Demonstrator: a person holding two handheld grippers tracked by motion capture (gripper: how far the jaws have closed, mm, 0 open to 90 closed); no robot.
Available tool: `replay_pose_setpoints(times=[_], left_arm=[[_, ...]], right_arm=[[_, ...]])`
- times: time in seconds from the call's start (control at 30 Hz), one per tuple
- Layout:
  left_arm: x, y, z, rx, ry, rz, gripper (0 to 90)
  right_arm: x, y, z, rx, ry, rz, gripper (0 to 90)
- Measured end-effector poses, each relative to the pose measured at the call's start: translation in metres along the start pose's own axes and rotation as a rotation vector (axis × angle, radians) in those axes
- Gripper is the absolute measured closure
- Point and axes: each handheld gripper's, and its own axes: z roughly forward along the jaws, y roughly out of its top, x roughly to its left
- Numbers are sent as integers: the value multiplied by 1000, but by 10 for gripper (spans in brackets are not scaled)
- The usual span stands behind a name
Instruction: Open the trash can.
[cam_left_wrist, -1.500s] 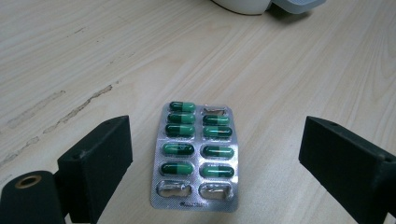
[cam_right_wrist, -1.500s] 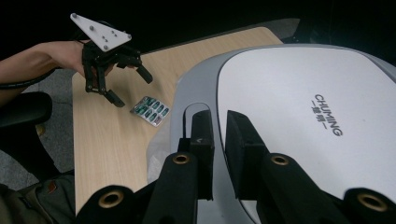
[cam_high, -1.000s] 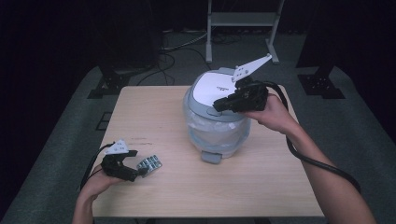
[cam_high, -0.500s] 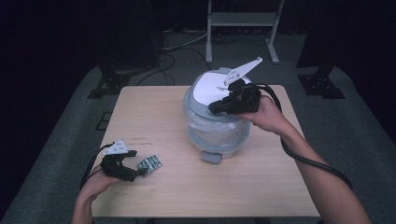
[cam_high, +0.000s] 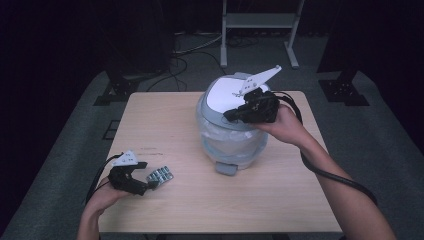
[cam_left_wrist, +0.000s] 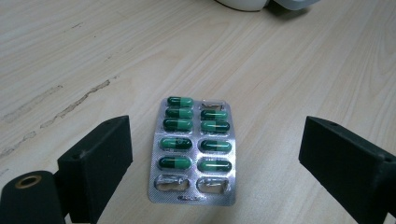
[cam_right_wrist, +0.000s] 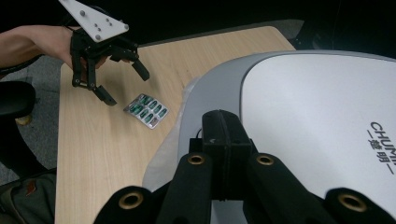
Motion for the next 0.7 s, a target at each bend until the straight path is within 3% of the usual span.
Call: replay_pose_setpoints(times=[0.17, 0.23, 0.33, 0.37, 0.4, 0.57, 0.7], left_arm=[[-1, 0, 1, 4, -3, 0, 88], [-1, 1, 1, 6, -4, 2, 88], [-1, 1, 1, 8, -3, 4, 88], [-1, 1, 1, 8, -4, 5, 88], [-1, 1, 1, 7, -5, 6, 88], [-1, 1, 2, 10, -3, 5, 88], [-1, 1, 2, 8, 0, 7, 88]], right_arm=[[2, -1, 0, -7, -4, 2, 898], [3, -3, 2, -8, 25, 6, 899], [6, -1, 3, -8, 26, -6, 890], [7, 0, 2, -11, 26, 1, 816], [7, 1, 2, -6, 12, -9, 810], [10, -2, -9, -60, 36, 17, 777], [13, -8, -17, -63, 36, 21, 731]])
